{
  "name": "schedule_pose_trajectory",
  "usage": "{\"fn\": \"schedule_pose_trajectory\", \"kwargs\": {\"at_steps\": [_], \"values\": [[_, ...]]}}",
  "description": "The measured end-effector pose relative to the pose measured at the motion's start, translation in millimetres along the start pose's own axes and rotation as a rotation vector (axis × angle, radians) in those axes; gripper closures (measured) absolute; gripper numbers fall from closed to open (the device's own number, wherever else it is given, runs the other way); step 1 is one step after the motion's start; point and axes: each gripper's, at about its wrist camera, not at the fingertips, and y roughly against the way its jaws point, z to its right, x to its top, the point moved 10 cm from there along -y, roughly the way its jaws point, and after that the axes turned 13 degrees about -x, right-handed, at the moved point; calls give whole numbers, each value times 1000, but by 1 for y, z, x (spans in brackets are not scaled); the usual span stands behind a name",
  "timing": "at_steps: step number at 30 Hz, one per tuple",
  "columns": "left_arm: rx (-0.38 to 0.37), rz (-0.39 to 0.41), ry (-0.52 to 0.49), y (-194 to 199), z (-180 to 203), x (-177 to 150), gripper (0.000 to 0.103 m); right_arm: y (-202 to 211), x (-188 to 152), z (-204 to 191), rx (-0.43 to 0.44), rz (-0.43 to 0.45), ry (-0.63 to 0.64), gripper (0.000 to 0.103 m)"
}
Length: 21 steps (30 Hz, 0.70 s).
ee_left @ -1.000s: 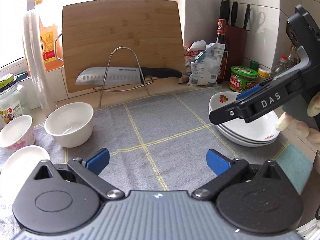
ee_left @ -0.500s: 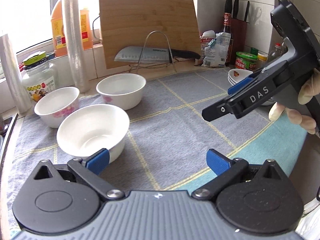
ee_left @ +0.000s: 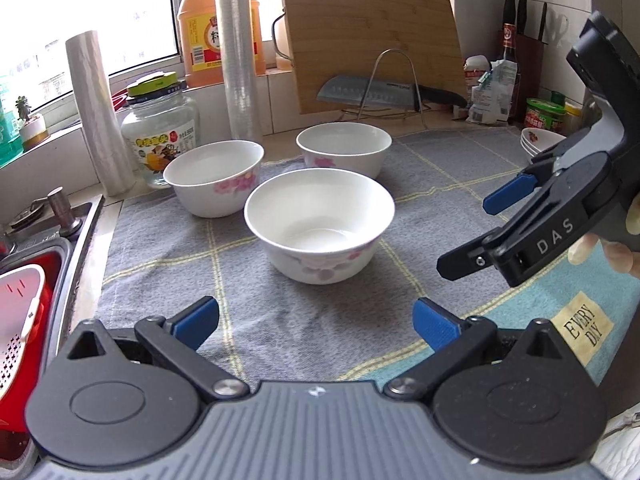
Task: Organize plates and bowls
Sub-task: 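Move the right gripper across the towel toward the white bowls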
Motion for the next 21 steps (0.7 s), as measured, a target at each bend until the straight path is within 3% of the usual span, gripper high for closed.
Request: {"fn": "schedule_pose_trajectory", "kwargs": {"at_steps": [11,21], "values": [[0,5,-13,-7,-17,3,1,-27,-14,-25,-4,-62,70,0],[-54,-43,1,-37,-25,-7,1,-27,-17,-25,-9,-8,92,0]]}}
